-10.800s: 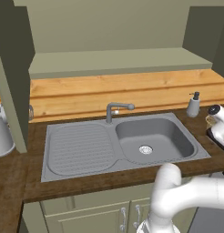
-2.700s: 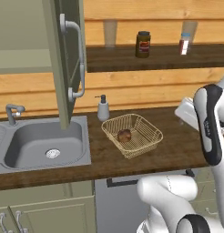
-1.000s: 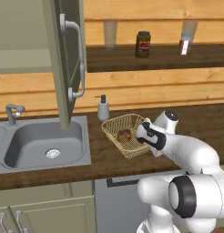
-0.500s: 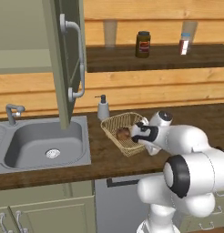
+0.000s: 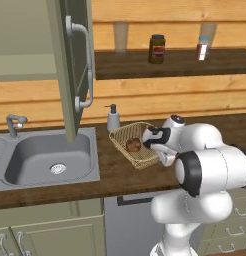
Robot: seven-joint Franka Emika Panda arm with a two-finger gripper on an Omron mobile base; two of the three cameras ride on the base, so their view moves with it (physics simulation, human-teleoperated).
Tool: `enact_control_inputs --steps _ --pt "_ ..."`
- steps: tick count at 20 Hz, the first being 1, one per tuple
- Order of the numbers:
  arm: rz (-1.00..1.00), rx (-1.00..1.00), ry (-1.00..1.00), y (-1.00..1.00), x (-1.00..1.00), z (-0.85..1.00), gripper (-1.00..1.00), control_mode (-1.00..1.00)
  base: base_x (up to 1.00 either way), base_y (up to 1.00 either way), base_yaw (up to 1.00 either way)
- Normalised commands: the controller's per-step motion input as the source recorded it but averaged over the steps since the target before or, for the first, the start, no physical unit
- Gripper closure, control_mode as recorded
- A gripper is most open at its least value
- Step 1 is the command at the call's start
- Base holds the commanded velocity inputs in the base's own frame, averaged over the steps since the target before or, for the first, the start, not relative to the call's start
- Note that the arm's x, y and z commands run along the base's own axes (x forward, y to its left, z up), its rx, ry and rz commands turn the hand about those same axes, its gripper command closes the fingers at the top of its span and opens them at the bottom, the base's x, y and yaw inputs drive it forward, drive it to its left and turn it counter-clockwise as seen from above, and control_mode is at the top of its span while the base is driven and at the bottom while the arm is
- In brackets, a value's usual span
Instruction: Open the cabinet, pick up the bread from the cabinet and place it in the basket. Then move the basket to the dining counter.
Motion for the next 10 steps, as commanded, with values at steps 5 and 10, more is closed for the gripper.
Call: enact_control_inputs --steps 5,10 --pt "0.16 0.00 0.09 0.00 0.00 -0.56 -1.00 -1.00 0.00 0.00 0.00" --pt "0.10 0.00 0.03 0.07 0.00 -0.64 -1.00 -1.00 0.00 0.00 0.00"
